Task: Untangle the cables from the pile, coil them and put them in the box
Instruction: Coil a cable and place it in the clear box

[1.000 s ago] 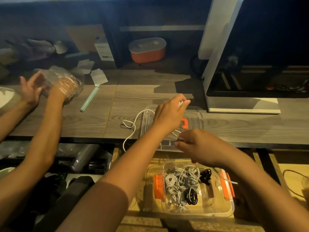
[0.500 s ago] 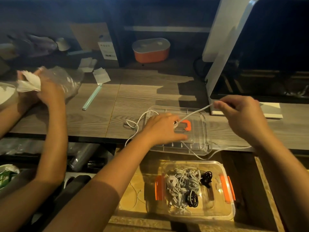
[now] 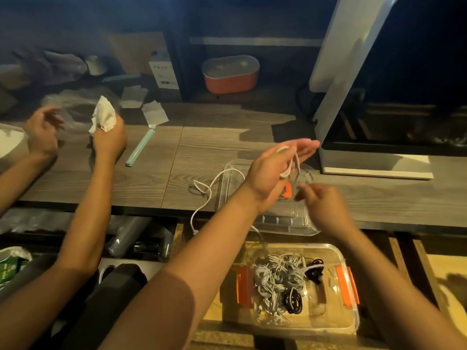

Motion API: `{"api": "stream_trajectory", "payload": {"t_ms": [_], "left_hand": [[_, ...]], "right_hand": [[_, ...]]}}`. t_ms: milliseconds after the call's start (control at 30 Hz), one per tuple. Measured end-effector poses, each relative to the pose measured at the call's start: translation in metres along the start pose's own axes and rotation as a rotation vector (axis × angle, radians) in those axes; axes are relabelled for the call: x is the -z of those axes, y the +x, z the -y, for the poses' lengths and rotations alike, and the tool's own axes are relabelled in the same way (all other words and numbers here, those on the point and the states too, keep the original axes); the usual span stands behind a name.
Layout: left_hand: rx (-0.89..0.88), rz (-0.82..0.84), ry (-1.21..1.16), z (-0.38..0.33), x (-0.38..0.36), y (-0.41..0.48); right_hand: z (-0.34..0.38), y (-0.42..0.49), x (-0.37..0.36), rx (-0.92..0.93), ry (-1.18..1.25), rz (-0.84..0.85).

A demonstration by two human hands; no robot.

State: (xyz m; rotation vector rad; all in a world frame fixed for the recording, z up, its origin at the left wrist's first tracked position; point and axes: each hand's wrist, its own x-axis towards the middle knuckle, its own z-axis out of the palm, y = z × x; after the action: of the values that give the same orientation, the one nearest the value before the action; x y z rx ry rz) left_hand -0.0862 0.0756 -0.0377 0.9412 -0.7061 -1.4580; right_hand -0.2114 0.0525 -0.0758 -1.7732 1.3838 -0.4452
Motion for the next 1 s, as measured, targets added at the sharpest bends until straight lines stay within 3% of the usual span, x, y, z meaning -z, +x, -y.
{"api": "stream_trajectory", "payload": {"t_ms": [67, 167, 267, 367, 500, 767, 900, 1000], "left_hand": [[-0.031, -0.135, 0.132, 0.002, -0.010, 0.015], [-0.201, -0.343, 0.727, 0.014, -0.005, 0.030], [-0.280, -0.358, 1.338, 0.021, 0.012, 0.036], [-0.249, -0.306, 1.640, 0.022, 0.029, 0.039], [-0.105, -0.334, 1.729, 0.018, 0.061, 0.036], [0.048, -0.101, 1.359, 0.005, 0.047, 0.003], [-0.016, -0.014, 1.717, 0.014, 0.036, -0.013], [-0.027, -0.047, 1.670, 0.015, 0.028, -0.016]], "right_hand": [[0.006, -0.008, -0.019, 0.046, -0.028, 0.082], [0.017, -0.016, -0.026, 0.106, -0.047, 0.229], [0.023, -0.018, -0.012, 0.165, -0.105, 0.357], [0.029, -0.018, 0.019, 0.181, -0.174, 0.369], [0.039, -0.019, 0.060, 0.176, -0.179, 0.360], [0.037, -0.009, 0.069, 0.110, 0.057, -0.148], [0.033, -0.001, 0.080, 0.125, 0.042, -0.275], [0.032, 0.001, 0.080, 0.115, 0.046, -0.351]]}}
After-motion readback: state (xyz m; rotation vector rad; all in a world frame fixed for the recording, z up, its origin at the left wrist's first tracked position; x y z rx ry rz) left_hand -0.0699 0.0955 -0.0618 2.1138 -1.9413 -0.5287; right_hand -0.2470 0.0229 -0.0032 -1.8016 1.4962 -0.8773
